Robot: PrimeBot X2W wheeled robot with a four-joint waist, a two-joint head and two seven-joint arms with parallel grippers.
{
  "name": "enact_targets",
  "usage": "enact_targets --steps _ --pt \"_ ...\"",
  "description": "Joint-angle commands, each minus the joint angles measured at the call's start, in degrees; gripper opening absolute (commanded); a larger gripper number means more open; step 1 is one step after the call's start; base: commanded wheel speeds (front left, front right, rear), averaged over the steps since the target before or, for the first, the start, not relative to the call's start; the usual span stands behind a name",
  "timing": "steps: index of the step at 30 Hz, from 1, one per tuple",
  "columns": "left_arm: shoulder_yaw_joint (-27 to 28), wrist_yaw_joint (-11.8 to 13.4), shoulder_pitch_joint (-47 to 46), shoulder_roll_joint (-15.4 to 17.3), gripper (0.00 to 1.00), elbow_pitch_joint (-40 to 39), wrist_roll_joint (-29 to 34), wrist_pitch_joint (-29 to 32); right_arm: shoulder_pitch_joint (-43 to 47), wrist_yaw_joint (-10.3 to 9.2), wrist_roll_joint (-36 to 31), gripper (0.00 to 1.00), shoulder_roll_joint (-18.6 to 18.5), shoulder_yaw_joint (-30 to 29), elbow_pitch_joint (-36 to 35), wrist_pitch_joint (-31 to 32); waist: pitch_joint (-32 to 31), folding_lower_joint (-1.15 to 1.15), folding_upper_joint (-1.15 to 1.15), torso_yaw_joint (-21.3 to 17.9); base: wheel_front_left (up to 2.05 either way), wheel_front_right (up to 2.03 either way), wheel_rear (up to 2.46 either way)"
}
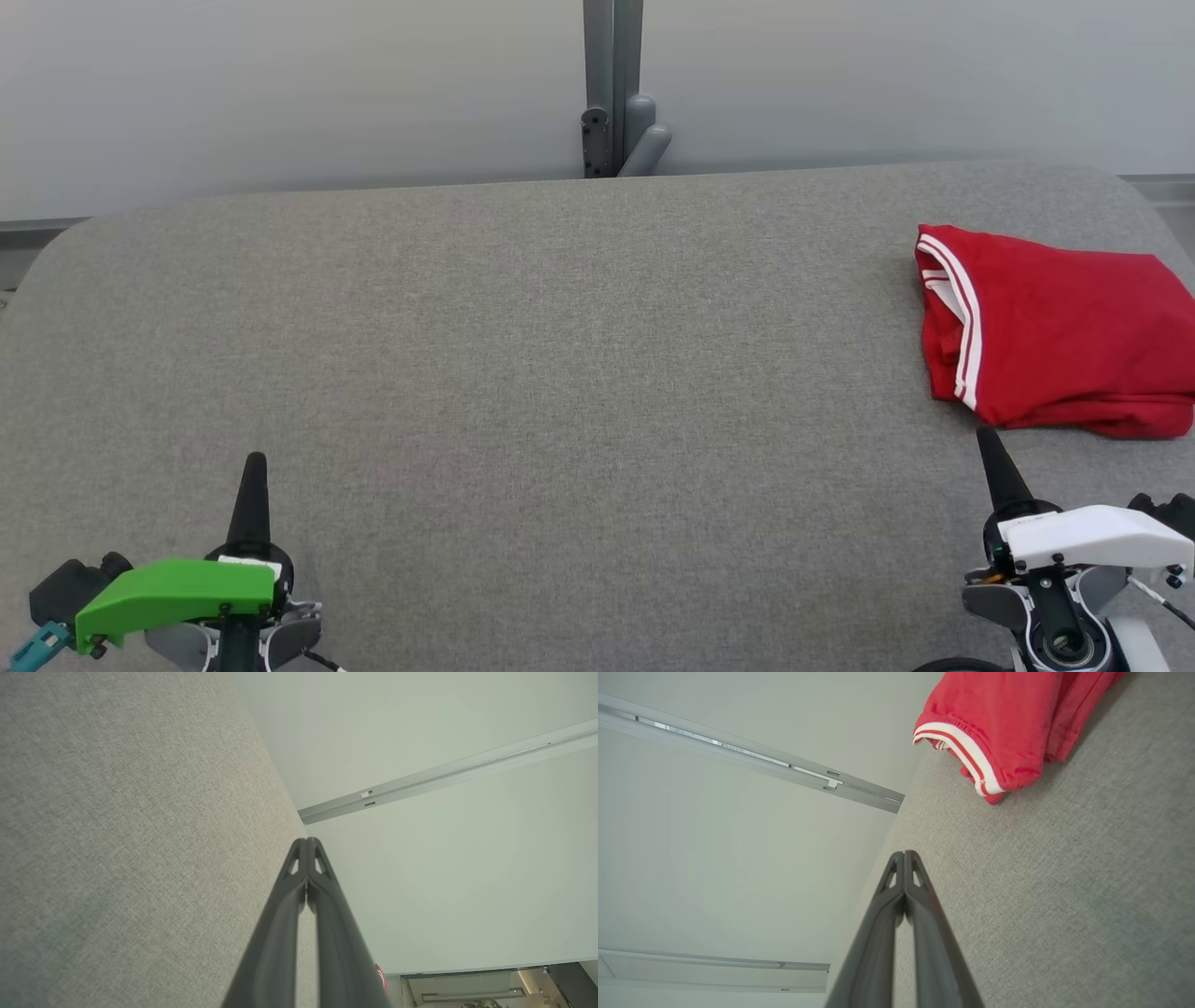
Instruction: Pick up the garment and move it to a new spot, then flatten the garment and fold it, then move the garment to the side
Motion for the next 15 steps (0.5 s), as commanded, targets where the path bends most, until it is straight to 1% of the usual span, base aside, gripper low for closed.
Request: enact_targets --steps 1,3,15 --pt "0.42 0.25 -1.66 0.28 0.00 -0.53 -1.43 0.35 -0.99 0.01 1.82 0.00 -0.44 0.08 -0.18 0.34 0.06 0.00 0.00 -0.04 0.00 0.00 0.00" --pt "0.56 0.34 -1.89 0.28 0.00 -0.63 -3.02 0.82 -1.46 0.01 3.53 0.00 -0.50 0.15 -0.12 0.75 0.16 0.00 0.00 -0.12 0.00 0.00 0.00" --pt "1.12 0.73 -2.87 0.32 0.00 -1.11 -7.97 2.18 -2.63 0.00 9.66 0.00 -0.65 0.38 0.12 2.09 0.54 0.00 -0.01 -0.39 0.00 0.00 0.00"
